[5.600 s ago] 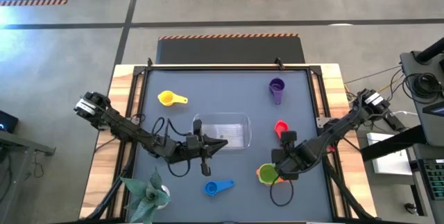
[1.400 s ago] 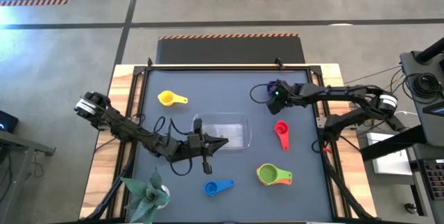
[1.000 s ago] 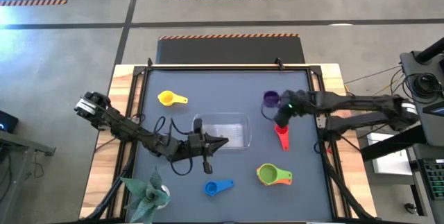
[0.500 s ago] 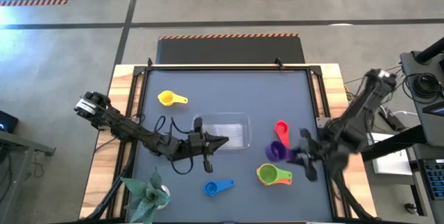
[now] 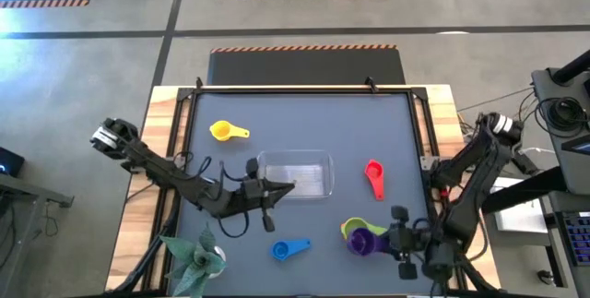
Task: Nest measuring cups in basket
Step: Stack the purple measuring cup on top of the green measuring cup
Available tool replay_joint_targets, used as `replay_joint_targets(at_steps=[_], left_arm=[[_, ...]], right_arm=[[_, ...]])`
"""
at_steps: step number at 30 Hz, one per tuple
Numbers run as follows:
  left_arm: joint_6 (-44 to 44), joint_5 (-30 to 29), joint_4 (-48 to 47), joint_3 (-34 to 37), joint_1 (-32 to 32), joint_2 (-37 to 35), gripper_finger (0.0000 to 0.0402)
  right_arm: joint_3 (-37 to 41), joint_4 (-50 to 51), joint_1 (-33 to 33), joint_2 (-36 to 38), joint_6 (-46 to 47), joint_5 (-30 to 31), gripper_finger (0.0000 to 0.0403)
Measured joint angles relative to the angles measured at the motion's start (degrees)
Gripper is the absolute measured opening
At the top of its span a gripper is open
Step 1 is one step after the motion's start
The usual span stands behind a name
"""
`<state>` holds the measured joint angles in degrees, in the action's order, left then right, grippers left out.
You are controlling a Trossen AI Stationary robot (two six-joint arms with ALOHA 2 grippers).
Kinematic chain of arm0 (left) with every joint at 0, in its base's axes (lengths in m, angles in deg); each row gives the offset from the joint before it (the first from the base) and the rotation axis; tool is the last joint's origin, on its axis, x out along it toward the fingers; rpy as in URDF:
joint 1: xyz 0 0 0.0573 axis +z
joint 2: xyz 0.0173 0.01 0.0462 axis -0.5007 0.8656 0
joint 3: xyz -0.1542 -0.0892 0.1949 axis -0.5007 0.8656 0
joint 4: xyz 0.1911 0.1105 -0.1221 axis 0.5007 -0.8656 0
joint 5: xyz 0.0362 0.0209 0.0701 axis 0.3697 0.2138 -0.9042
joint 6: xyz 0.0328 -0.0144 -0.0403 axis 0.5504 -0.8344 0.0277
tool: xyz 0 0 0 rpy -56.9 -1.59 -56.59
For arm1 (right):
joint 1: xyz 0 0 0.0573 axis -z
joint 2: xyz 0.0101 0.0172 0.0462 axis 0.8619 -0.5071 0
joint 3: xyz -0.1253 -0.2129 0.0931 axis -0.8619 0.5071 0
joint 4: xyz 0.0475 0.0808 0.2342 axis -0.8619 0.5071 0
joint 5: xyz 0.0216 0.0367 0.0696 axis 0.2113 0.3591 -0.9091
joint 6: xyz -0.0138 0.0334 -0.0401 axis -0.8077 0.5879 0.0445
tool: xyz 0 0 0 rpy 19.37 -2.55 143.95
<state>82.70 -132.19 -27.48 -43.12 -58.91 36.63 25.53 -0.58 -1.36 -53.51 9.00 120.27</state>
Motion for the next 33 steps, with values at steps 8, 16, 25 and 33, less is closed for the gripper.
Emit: replay_joint_targets(at_steps=[8, 16, 25, 33], left_arm=[[0.2, 0.0, 0.0, 0.0, -0.2, 0.9, 0.0], [0.2, 0.0, 0.5, 0.0, -0.2, 0.9, 0.0], [0.2, 0.0, 0.5, 0.0, -0.2, 0.9, 0.0], [0.2, 0.0, 0.5, 0.0, -0.2, 0.9, 0.0]], right_arm=[[-6.1, 14.3, 0.1, -6.9, 6.8, -0.4, 0.0136], [-4.7, 15.7, 1.0, -6.8, 6.6, -0.8, 0.0117], [-3.8, 16.2, 1.0, -6.2, 6.4, -0.9, 0.0161], [-3.8, 16.0, 1.7, -6.1, 5.0, -0.8, 0.0162]])
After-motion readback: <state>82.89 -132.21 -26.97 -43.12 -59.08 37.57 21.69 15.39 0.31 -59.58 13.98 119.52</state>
